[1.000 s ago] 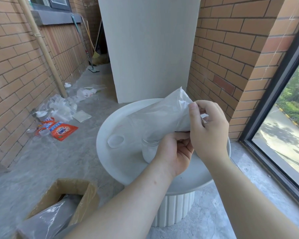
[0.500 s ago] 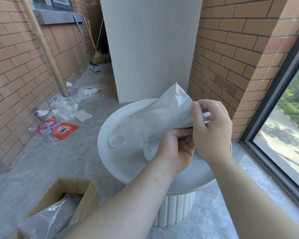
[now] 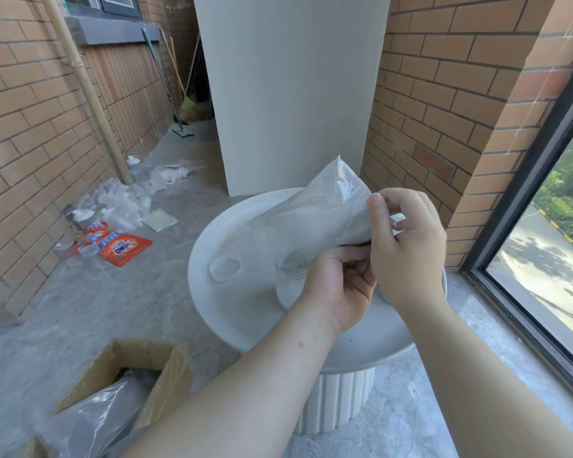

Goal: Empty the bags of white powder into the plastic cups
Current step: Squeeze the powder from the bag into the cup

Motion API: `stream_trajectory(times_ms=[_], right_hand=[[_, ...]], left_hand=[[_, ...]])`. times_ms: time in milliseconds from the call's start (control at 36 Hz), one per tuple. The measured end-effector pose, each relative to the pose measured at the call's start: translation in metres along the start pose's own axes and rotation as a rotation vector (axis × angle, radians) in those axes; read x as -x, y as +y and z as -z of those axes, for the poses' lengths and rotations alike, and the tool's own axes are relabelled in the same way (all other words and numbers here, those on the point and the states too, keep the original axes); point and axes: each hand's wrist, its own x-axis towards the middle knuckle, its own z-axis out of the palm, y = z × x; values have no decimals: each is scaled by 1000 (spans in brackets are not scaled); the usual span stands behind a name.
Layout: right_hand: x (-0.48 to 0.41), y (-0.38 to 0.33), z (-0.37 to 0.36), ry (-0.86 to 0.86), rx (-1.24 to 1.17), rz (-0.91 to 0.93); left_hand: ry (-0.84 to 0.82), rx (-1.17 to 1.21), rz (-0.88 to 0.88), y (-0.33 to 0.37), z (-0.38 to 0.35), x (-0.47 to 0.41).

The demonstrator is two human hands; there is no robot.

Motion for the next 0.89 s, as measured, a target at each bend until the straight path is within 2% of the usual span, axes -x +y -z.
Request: stream_trajectory(times_ms=[889], right_hand=[[1, -1, 1, 1, 7, 18]], left_hand=[[7, -7, 6, -1, 0, 1]])
